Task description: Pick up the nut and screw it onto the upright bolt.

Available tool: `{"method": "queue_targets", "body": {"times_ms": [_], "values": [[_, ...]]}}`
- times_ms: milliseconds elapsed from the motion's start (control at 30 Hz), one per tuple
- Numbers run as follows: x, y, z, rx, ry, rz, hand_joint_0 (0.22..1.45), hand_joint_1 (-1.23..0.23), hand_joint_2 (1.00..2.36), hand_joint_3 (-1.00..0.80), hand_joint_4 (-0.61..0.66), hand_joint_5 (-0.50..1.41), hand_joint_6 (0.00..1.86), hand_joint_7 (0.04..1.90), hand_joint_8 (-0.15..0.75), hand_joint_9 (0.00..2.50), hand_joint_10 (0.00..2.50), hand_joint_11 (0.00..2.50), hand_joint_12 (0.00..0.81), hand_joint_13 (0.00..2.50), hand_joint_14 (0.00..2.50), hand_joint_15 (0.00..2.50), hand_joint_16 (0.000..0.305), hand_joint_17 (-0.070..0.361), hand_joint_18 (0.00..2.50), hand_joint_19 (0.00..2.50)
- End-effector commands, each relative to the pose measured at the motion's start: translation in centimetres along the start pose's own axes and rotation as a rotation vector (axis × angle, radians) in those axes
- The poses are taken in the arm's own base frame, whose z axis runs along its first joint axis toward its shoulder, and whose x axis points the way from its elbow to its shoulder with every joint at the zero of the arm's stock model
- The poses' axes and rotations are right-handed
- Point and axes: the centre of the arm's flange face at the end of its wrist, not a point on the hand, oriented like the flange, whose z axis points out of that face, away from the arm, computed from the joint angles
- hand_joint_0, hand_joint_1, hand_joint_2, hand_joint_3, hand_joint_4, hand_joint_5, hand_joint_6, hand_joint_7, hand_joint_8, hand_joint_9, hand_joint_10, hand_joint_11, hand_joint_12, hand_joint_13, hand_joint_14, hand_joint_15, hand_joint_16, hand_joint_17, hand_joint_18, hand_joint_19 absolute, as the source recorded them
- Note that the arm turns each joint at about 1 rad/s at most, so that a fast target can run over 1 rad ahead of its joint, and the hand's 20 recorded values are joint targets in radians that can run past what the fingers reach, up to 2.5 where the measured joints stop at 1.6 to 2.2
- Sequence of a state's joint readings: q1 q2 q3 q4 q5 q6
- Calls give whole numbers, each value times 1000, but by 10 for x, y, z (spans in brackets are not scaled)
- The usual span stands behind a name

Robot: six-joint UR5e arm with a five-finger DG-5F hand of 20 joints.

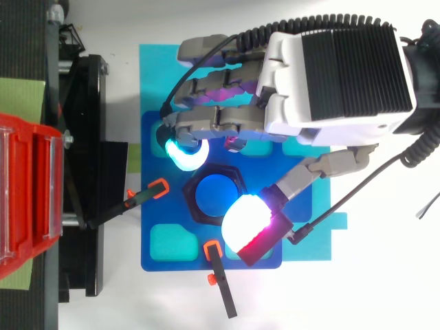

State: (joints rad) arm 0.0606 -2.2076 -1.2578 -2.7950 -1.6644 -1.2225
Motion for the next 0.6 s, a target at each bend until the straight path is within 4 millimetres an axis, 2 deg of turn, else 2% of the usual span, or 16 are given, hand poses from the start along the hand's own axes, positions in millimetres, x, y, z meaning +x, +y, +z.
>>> {"method": "queue_targets", "body": {"times_ms": [0,100,133,567], "values": [[1,0,0,0,3,0,458,-195,1000,-500,111,57,503,1277,258,1315,1,0,271,653,0,0,31,70,304,0],[1,0,0,0,3,0,441,-228,1000,-500,121,51,503,1276,260,1299,1,0,281,644,0,0,33,75,306,0],[0,1,0,-1,0,0,432,-281,1000,-500,139,44,503,1266,274,1291,0,0,291,636,0,0,35,78,305,0],[12,3,-1,-6,-1,3,435,-269,1000,-500,194,25,505,1157,270,1248,0,0,297,606,0,0,35,80,271,0]]}}
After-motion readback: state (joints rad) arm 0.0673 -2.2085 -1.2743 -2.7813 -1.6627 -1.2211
